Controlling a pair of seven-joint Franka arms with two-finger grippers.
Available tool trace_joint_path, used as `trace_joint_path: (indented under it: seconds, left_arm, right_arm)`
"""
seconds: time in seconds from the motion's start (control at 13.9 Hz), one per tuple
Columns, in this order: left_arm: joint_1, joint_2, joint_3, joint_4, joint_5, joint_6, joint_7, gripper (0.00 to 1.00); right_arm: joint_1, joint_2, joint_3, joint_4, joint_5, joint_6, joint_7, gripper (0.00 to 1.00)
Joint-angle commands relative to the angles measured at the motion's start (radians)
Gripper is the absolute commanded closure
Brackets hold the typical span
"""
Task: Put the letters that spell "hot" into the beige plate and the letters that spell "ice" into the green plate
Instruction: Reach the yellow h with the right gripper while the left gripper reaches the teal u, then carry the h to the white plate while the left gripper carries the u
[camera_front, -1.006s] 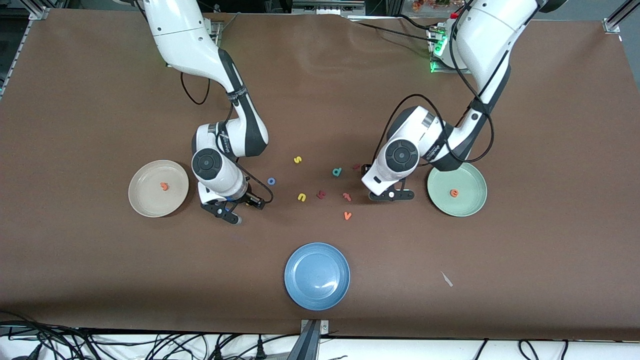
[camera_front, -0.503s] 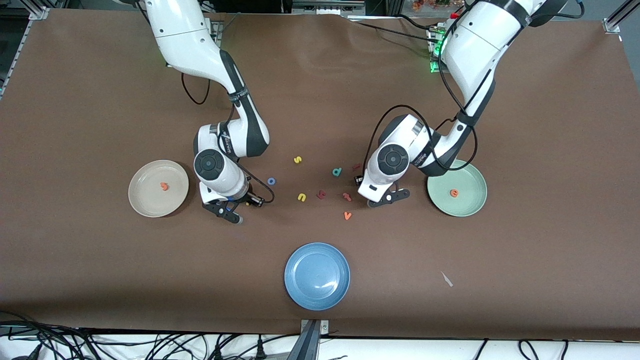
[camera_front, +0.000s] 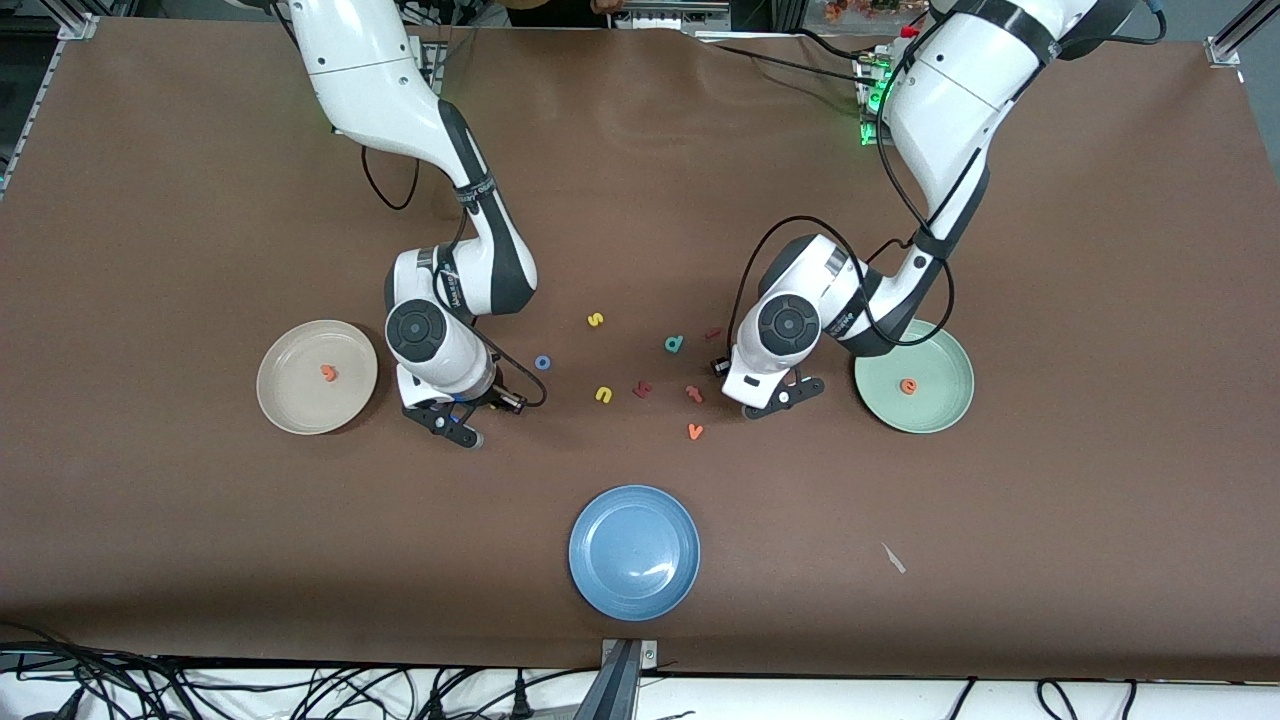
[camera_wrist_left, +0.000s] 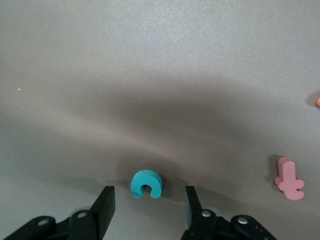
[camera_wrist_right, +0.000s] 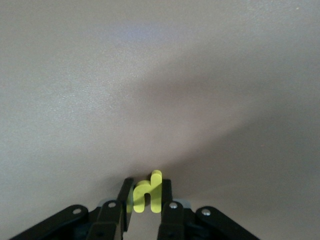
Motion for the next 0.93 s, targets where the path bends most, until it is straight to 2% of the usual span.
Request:
trace_joint_path:
  seconds: [0.0, 0.14, 0.22, 0.29, 0.36, 0.43, 0.5, 0.86]
  left_arm:
    - [-0.002, 0.015, 0.001, 0.019, -0.020, -0.003, -0.020, 0.47]
    - [0.001, 0.018, 0.001, 0.019, -0.020, -0.003, -0.020, 0.47]
    - [0.004, 0.020, 0.001, 0.021, -0.020, -0.003, -0.020, 0.51]
    - [0.006, 0.020, 0.001, 0.019, -0.020, -0.003, -0.020, 0.64]
    - [0.006, 0.018, 0.001, 0.019, -0.020, -0.003, -0.020, 0.83]
    - [0.006, 0.018, 0.001, 0.021, -0.020, -0.003, -0.020, 0.97]
    - [0.006, 0.016, 0.001, 0.021, -0.020, -0.005, -0.020, 1.00]
    - [0.013, -0.005, 0.001, 0.036, -0.020, -0.018, -0.019, 1.00]
  right_arm:
    - [-0.026, 0.011, -0.050, 0.106, -0.016, -0.185, -0.015, 1.00]
    - [-0.026, -0.035, -0.113, 0.093, -0.015, -0.279, -0.159, 1.00]
    - [-0.026, -0.058, -0.145, 0.064, -0.016, -0.296, -0.227, 1.00]
    - [-0.026, -0.083, -0.168, 0.027, -0.016, -0.296, -0.303, 1.00]
    - [-0.026, -0.106, -0.197, -0.018, -0.015, -0.296, -0.392, 1.00]
    - [-0.026, -0.126, -0.224, -0.062, -0.013, -0.289, -0.469, 1.00]
    - [-0.026, -0.147, -0.247, -0.102, -0.012, -0.279, -0.529, 1.00]
    - [-0.029, -0.173, -0.354, -0.214, 0.013, -0.247, -0.742, 0.98]
